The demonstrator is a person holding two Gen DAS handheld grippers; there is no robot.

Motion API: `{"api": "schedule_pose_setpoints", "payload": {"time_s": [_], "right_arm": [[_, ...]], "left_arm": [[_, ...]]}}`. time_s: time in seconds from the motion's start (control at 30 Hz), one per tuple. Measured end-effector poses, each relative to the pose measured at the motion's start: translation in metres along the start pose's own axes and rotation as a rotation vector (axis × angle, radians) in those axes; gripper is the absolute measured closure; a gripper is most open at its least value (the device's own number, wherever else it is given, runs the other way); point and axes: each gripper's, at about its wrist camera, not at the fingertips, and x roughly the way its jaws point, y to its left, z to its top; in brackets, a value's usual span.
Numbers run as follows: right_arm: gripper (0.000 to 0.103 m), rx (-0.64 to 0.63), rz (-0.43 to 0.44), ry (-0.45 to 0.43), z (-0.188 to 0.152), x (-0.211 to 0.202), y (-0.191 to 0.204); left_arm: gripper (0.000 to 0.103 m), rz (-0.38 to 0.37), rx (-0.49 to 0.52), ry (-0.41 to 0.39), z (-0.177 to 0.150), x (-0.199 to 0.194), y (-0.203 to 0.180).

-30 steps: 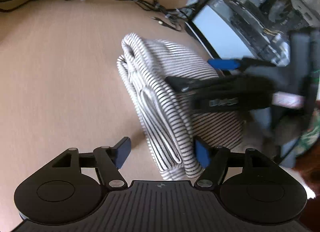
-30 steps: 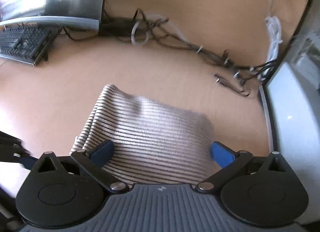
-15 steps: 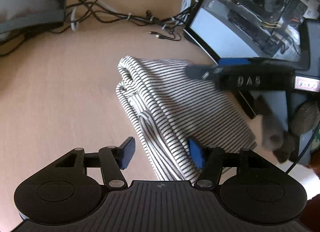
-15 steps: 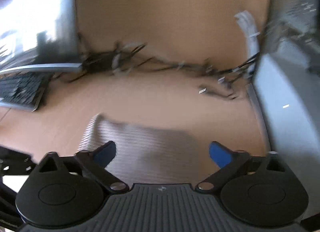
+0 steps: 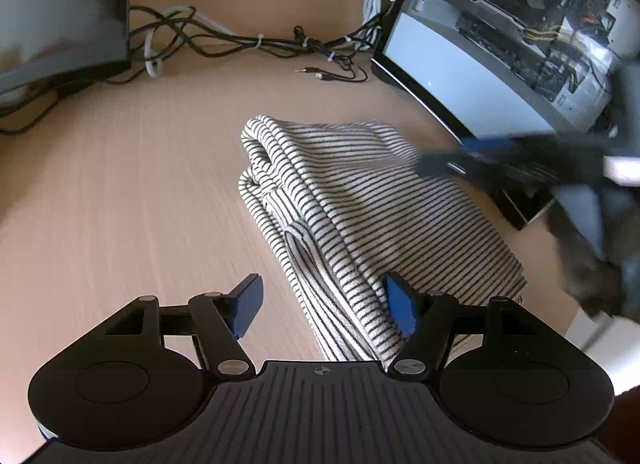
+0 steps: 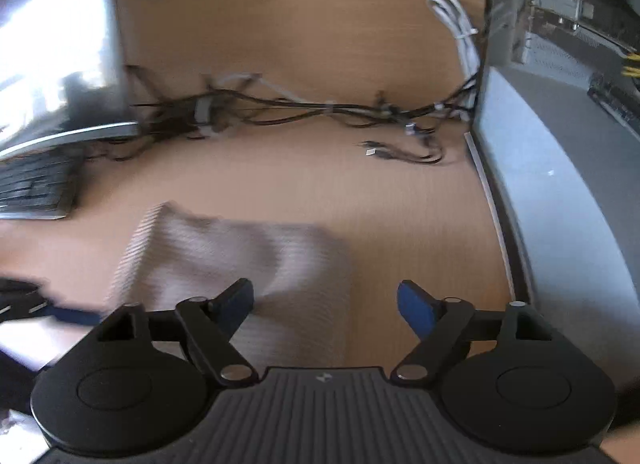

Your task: Fold clothes

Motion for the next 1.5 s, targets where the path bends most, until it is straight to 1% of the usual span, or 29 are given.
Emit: {"api": "schedule_pose_setpoints", "payload": {"time_s": [0.1, 0.13, 0.2, 0.23, 0.33, 0.43, 0.5, 0.53, 0.6, 0.67, 0.73, 0.77, 0.83, 0.93, 1.0, 1.03, 1.07, 1.13, 1.2, 1.23, 1.27, 1.3, 1.33, 1.37, 1.4, 1.43, 1.47, 1.5], "right_arm": [[0.018, -0.008, 0.089, 0.017, -0.022, -0.027, 0.005], [0.018, -0.014, 0.099, 0.034, -0.030, -0.029, 0.007], [0.018, -0.025, 0.076, 0.081, -0.049, -0.023, 0.011], [0.013, -0.015, 0.055, 0.086, -0.055, -0.019, 0.012], [0.009, 0.026, 0.035, 0.079, -0.059, -0.015, 0.009], [0.008, -0.004, 0.014, 0.068, -0.060, -0.017, 0.014], [0.008, -0.026, 0.003, 0.061, -0.061, -0.019, 0.017], [0.008, -0.024, 0.002, 0.061, -0.062, -0.018, 0.016], [0.007, -0.011, -0.002, 0.059, -0.064, -0.019, 0.015], [0.006, 0.002, -0.005, 0.058, -0.062, -0.016, 0.013], [0.006, 0.019, -0.005, 0.057, -0.062, -0.016, 0.013], [0.006, 0.025, -0.007, 0.057, -0.062, -0.017, 0.013], [0.006, 0.020, -0.014, 0.053, -0.061, -0.019, 0.015], [0.006, -0.008, -0.021, 0.038, -0.055, -0.026, 0.019], [0.006, -0.027, -0.010, 0.005, -0.047, -0.035, 0.023], [0.006, -0.031, -0.003, -0.016, -0.042, -0.038, 0.026], [0.006, -0.035, 0.005, -0.038, -0.038, -0.041, 0.030], [0.006, -0.043, 0.023, -0.067, -0.032, -0.042, 0.039], [0.006, -0.059, 0.051, -0.044, -0.032, -0.029, 0.053], [0.004, -0.085, 0.047, -0.010, -0.037, -0.018, 0.062], [0.001, -0.144, 0.008, 0.000, -0.045, -0.008, 0.073], [0.000, -0.202, -0.029, 0.002, -0.053, 0.001, 0.084], [0.000, -0.255, -0.056, -0.023, -0.059, 0.003, 0.092], [0.000, -0.296, -0.077, -0.040, -0.064, 0.004, 0.098], [0.000, -0.288, -0.073, -0.026, -0.061, 0.004, 0.098], [0.000, -0.281, -0.069, -0.014, -0.059, 0.004, 0.097], [0.000, -0.278, -0.065, -0.010, -0.058, 0.004, 0.096], [0.000, -0.275, -0.062, -0.006, -0.058, 0.004, 0.094]], "left_arm": [[0.028, -0.037, -0.060, 0.008, -0.001, 0.001, 0.009], [0.027, -0.048, -0.074, 0.013, -0.001, 0.002, 0.012], [0.026, -0.069, -0.098, 0.022, -0.001, 0.005, 0.015], [0.026, -0.071, -0.100, 0.025, -0.002, 0.006, 0.015], [0.026, -0.068, -0.093, 0.024, 0.000, 0.003, 0.014], [0.027, -0.064, -0.085, 0.022, 0.001, 0.000, 0.012], [0.031, -0.050, -0.062, 0.008, 0.004, -0.006, 0.007], [0.033, -0.046, -0.051, -0.012, 0.007, -0.012, 0.005], [0.033, -0.041, -0.031, -0.059, 0.014, -0.026, 0.001], [0.034, -0.083, -0.046, -0.115, 0.025, -0.037, 0.002], [0.035, -0.153, -0.065, -0.146, 0.042, -0.036, 0.003], [0.036, -0.184, -0.070, -0.150, 0.051, -0.032, 0.003], [0.037, -0.213, -0.062, -0.146, 0.067, -0.014, 0.005], [0.040, -0.171, -0.074, -0.081, 0.081, 0.020, 0.020], [0.051, -0.159, -0.095, -0.050, 0.078, 0.035, 0.030], [0.053, -0.154, -0.106, -0.036, 0.077, 0.041, 0.036], [0.053, -0.149, -0.116, -0.023, 0.075, 0.048, 0.041], [0.053, -0.152, -0.123, -0.027, 0.072, 0.049, 0.043], [0.052, -0.151, -0.121, -0.029, 0.071, 0.051, 0.041], [0.052, -0.153, -0.122, -0.031, 0.071, 0.051, 0.041], [0.052, -0.153, -0.128, -0.031, 0.071, 0.051, 0.042], [0.052, -0.154, -0.134, -0.032, 0.072, 0.051, 0.042], [0.052, -0.145, -0.139, -0.038, 0.071, 0.045, 0.041], [0.050, -0.134, -0.143, -0.045, 0.069, 0.037, 0.040], [0.045, -0.122, -0.148, -0.052, 0.068, 0.029, 0.038], [0.035, -0.111, -0.153, -0.060, 0.066, 0.022, 0.036], [0.021, -0.100, -0.157, -0.067, 0.064, 0.014, 0.035], [0.018, -0.092, -0.163, -0.063, 0.059, 0.007, 0.033]]}}
